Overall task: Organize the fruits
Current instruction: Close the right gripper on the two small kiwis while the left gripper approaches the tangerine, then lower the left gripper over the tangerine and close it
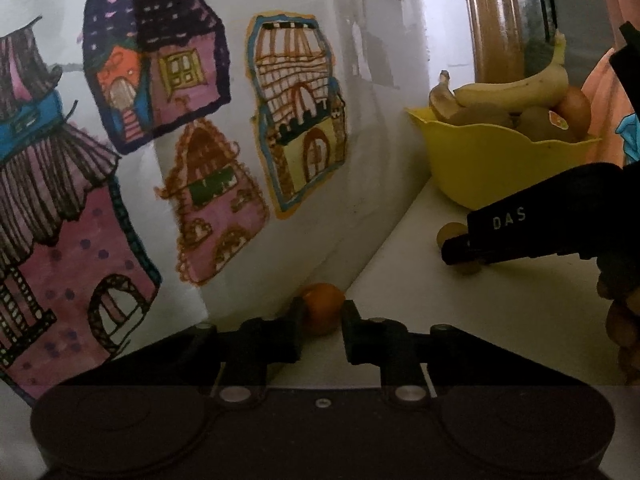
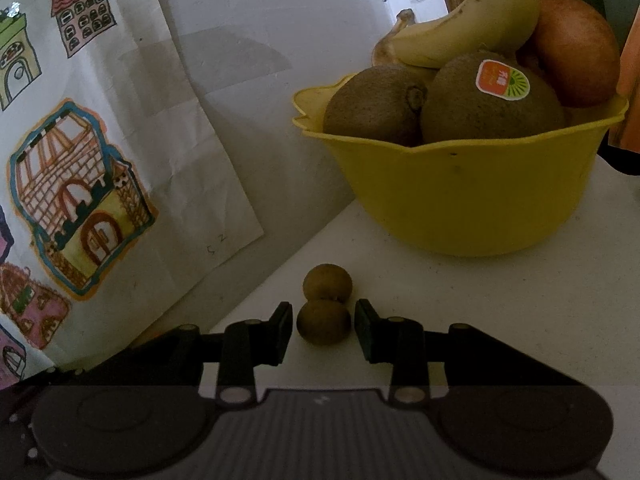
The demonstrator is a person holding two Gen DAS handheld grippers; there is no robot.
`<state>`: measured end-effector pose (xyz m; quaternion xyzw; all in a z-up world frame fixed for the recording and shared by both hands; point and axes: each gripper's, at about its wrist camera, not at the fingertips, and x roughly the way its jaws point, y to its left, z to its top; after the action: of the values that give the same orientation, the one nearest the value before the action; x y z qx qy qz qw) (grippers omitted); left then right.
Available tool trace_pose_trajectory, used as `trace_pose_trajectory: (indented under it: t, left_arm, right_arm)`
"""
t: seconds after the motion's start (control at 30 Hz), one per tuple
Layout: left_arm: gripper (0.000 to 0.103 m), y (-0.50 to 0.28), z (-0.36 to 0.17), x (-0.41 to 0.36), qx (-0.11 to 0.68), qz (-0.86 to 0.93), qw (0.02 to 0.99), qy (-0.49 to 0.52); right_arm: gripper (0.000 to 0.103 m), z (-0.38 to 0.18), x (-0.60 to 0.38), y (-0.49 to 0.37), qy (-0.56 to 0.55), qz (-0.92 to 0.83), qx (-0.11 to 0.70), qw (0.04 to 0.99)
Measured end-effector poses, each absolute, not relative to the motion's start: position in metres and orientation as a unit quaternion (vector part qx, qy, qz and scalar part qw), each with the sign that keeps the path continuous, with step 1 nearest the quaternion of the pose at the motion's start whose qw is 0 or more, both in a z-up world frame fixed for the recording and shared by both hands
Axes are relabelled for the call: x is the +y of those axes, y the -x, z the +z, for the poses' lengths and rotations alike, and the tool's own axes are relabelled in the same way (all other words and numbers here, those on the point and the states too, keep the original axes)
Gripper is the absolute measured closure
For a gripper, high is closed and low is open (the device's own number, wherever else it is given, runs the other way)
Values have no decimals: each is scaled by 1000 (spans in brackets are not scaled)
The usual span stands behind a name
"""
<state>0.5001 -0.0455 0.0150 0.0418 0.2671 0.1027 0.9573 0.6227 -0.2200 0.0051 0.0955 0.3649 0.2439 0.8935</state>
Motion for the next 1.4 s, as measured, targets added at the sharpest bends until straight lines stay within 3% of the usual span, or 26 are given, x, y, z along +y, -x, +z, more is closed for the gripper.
trace_pose_trajectory:
  t: [0.47, 0.67, 0.73, 0.83, 0.97, 1.03, 1.4]
  left_arm:
    - [84, -471, 15, -46, 269, 80, 959, -42]
    - [70, -466, 13, -37, 284, 76, 956, -5]
    - [59, -465, 14, -36, 280, 83, 957, -4]
    - [51, -468, 14, -34, 283, 96, 954, 6]
    - [53, -477, 10, -30, 306, 110, 945, 35]
    - [63, -477, 10, -27, 303, 123, 944, 51]
    - [74, -468, 12, -17, 289, 126, 945, 87]
  right_arm:
    - [64, 5, -219, -622, -91, 245, 364, 894]
    - [63, 6, -219, -622, -87, 247, 364, 894]
    - [63, 6, -218, -622, -84, 247, 363, 894]
    - [63, 6, -218, -622, -83, 247, 363, 895]
    - [63, 7, -217, -621, -76, 248, 361, 896]
    - [63, 6, -217, -620, -74, 248, 361, 896]
    - [63, 5, -217, -619, -72, 249, 360, 896]
